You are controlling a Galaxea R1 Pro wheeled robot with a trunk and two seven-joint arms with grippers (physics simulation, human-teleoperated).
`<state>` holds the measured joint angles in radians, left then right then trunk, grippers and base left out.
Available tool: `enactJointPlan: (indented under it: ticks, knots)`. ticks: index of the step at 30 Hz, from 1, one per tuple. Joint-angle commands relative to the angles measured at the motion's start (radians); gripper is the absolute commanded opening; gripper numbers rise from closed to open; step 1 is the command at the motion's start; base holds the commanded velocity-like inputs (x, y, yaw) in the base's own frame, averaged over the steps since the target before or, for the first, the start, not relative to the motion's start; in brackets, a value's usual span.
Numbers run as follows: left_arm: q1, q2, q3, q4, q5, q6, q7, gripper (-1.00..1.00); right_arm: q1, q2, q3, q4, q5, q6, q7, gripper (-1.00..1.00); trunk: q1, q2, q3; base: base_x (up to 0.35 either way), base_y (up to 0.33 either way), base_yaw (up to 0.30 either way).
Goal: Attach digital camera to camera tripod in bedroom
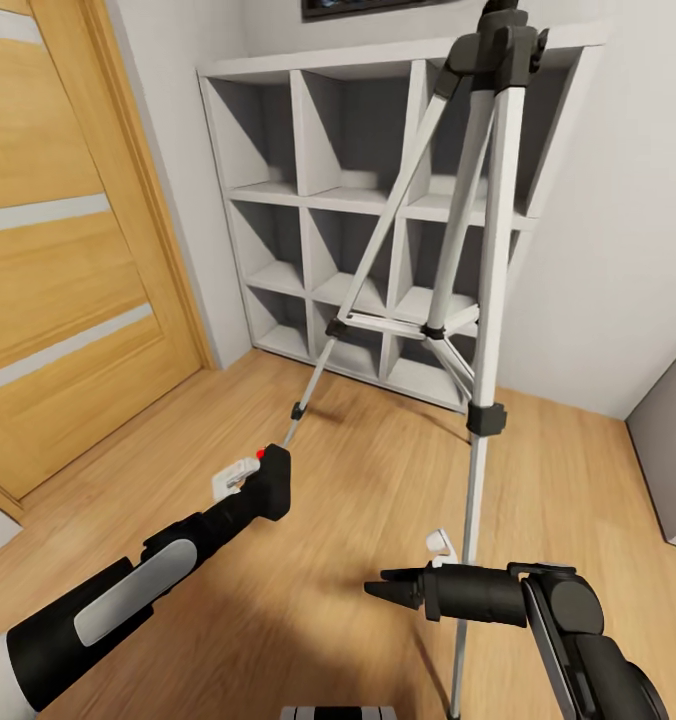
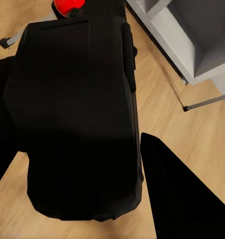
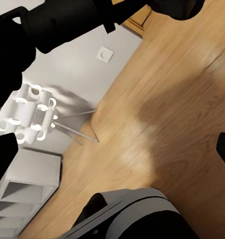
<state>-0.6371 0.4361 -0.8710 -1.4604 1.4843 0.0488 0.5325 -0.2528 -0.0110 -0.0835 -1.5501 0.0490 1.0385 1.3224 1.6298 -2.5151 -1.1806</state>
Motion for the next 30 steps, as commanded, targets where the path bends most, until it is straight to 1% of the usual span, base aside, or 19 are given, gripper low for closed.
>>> enactJointPlan:
  ticks: [1, 7, 12, 16, 30]
  knots:
    - [-0.001, 0.001, -0.002, -0.002, -0.001, 0.003, 0.007, -1.00, -0.001, 0.000, -0.001, -0.001, 0.006, 0.009, 0.006, 1.00, -0.001, 0.000, 0.003, 0.000, 0.000, 0.000]
    - [-0.001, 0.000, -0.002, -0.001, -0.001, 0.003, 0.006, -1.00, 0.000, 0.000, -0.001, -0.001, 0.006, 0.009, 0.003, 1.00, -0.003, 0.001, 0.026, 0.000, 0.000, 0.000]
    - [-0.001, 0.000, -0.002, -0.001, -0.001, 0.003, 0.006, -1.00, 0.000, 0.002, -0.001, 0.000, 0.015, 0.009, -0.002, 1.00, -0.006, 0.002, 0.046, 0.000, 0.000, 0.000]
    - [-0.001, 0.001, -0.001, -0.001, -0.001, 0.003, 0.006, -1.00, -0.001, 0.005, -0.001, 0.001, 0.021, 0.009, -0.025, 1.00, -0.007, 0.003, 0.061, 0.000, 0.000, 0.000]
    - [-0.001, 0.001, 0.000, -0.001, -0.001, 0.003, 0.006, -1.00, -0.001, 0.005, -0.001, 0.001, 0.017, 0.009, -0.026, 1.00, -0.014, 0.007, 0.115, 0.000, 0.000, 0.000]
